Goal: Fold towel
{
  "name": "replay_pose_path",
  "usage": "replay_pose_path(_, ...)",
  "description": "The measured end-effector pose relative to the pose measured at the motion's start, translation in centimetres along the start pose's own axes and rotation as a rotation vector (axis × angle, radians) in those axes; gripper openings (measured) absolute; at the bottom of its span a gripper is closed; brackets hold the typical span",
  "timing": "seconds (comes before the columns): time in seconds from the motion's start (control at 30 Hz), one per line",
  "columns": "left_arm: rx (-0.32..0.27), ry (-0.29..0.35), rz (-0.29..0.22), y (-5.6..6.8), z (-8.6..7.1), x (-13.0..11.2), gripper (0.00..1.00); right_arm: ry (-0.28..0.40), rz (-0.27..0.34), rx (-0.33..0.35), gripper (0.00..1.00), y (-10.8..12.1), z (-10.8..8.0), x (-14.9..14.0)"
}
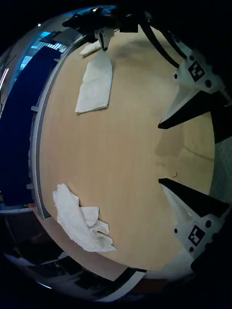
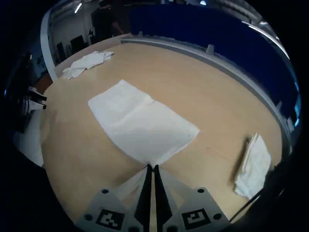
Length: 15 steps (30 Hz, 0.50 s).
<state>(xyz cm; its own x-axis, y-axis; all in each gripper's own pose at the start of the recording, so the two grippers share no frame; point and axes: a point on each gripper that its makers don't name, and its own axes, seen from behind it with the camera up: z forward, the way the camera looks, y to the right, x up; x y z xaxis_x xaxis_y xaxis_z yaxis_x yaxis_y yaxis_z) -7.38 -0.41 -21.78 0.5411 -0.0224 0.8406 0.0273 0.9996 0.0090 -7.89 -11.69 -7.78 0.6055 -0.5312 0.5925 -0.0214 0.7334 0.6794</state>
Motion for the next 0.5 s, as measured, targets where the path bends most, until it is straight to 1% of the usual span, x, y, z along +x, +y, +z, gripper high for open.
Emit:
replay_pose_path(0.1, -0.001, 0.003, 0.0, -0.1, -0.1, 0.0, 0.95, 0.033, -0.02, 0.004, 0.05, -0.5, -0.8, 2.2)
replay_pose_path(0.27, -0.005, 0.008, 0.0, -0.3, -0.4, 0.0, 0.95, 0.078, -0.081, 0.01, 0.05, -1.4, -1.7, 6.1)
replay_pose_path(0.37, -0.008, 0.01, -0.005, -0.3, -0.6, -0.1, 0.95, 0.089, -0.115, 0.016, 0.05, -1.9, -1.9, 7.8)
replay_pose_path(0.5, -0.013, 0.017, -0.01, -0.5, -0.7, -0.1, 0.95, 0.085, -0.141, 0.019, 0.05, -2.2, -1.8, 8.8)
